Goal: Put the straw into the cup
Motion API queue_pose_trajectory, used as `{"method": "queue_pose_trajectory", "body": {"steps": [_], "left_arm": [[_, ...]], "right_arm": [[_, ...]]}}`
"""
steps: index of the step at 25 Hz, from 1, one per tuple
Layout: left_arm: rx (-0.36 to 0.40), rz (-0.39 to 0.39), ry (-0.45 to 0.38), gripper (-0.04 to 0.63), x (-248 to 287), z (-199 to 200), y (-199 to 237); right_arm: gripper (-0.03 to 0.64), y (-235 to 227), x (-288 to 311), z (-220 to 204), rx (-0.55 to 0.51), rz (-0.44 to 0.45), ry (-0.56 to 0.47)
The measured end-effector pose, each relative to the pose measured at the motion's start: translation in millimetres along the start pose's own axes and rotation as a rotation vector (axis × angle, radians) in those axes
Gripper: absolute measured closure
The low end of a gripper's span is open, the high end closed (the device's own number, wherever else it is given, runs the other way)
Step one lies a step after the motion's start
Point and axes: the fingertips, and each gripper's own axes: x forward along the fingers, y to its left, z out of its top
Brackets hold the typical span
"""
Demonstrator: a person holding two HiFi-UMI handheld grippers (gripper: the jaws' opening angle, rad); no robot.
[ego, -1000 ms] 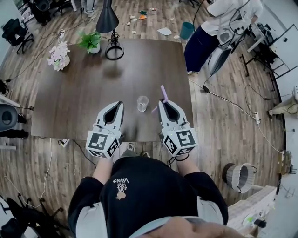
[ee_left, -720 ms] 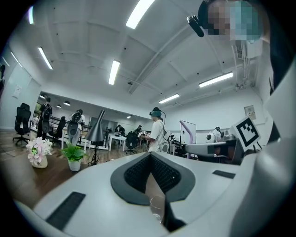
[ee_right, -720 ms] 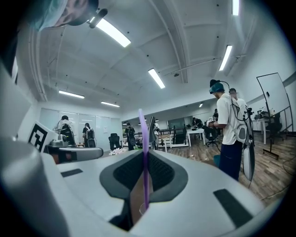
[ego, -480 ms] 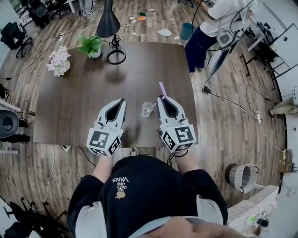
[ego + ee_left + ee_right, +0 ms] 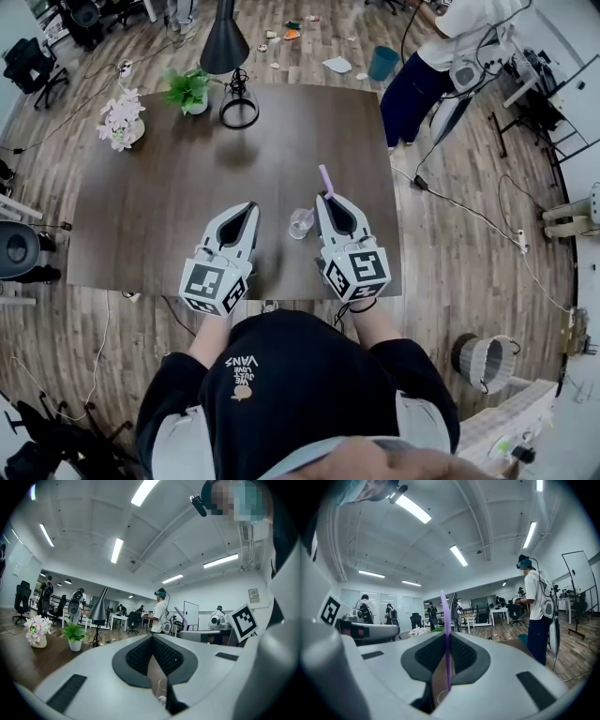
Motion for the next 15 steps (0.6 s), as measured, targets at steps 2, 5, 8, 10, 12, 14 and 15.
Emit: {"method": "queue_pose_trajectory", "body": {"steps": [2,5,8,10,12,14,15], "left_arm": [[-0.004,0.005,0.005,0.586,-2,-4,2],[-0.012,0.019,0.013,0.586,-4,-9,6],[-0.017,0.02,0.02,0.586,-4,-14,7],[-0.018,0.022,0.022,0.586,-5,-15,7],[-0.02,0.026,0.022,0.586,-7,-15,6],[-0.022,0.03,0.024,0.586,-9,-16,6],[-0.023,0.032,0.026,0.586,-10,-16,6]], "right_arm": [[0.577,1,2,-6,0.0,0.002,0.009],[0.577,3,6,-16,-0.001,0.004,0.023],[0.577,2,9,-30,0.002,-0.002,0.042],[0.575,1,11,-37,0.003,-0.005,0.054],[0.576,0,11,-44,0.002,-0.01,0.068],[0.576,-1,11,-52,-0.003,-0.018,0.088],[0.576,-1,12,-56,-0.004,-0.022,0.098]]}}
